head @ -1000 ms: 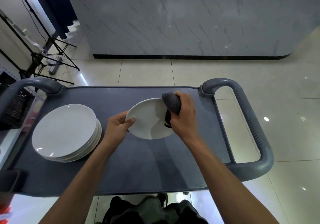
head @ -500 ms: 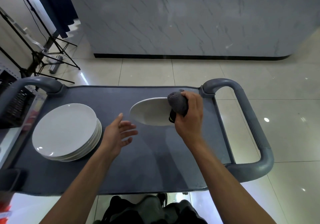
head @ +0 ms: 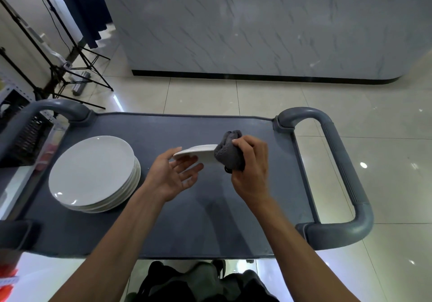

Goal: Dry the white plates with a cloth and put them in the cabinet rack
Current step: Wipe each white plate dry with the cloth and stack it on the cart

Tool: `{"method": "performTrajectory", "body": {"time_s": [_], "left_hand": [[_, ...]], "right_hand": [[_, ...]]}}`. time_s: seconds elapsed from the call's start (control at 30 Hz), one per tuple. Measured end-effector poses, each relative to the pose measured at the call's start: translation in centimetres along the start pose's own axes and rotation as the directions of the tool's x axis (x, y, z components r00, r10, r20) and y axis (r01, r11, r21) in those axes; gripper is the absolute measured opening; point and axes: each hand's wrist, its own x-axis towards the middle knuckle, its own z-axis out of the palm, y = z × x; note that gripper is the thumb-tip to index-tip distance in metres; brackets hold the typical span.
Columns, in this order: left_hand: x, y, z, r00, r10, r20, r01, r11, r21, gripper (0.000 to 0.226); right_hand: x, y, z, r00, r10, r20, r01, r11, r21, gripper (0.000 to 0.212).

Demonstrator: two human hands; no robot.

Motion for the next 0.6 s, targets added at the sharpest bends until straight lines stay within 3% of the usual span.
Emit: {"method": "performTrajectory", "body": {"time_s": [0.17, 0.33, 0.5, 0.6], "left_hand": [[0.6, 0.3, -0.2, 0.997, 0.069, -0.022, -0.072, 0.986, -0.154, 0.027], [1.4, 0.6, -1.1, 0.986, 0.162, -0.033, -0.164, 0.981, -0.099, 0.023], [1.9, 0.0, -1.5, 0.941, 0.336, -0.033, -0.337, 0.941, -0.017, 0.025], [1.9, -0.6, -1.7, 0.927, 0.375, -0.003, -0.374, 0.927, 0.027, 0.028]], "right_hand": [[-1.2, 0.8, -0.1, 0.996, -0.036, 0.076, 0.035, 0.999, 0.017, 0.061], [-1.8, 1.7, -0.3, 0.982, -0.038, 0.185, 0.035, 0.999, 0.020, 0.052], [-1.8, 0.5, 0.4, 0.899, 0.282, 0.334, -0.341, 0.931, 0.131, 0.059], [-1.5, -0.1, 1.4, 0.860, 0.345, 0.376, -0.410, 0.906, 0.106, 0.054]]}}
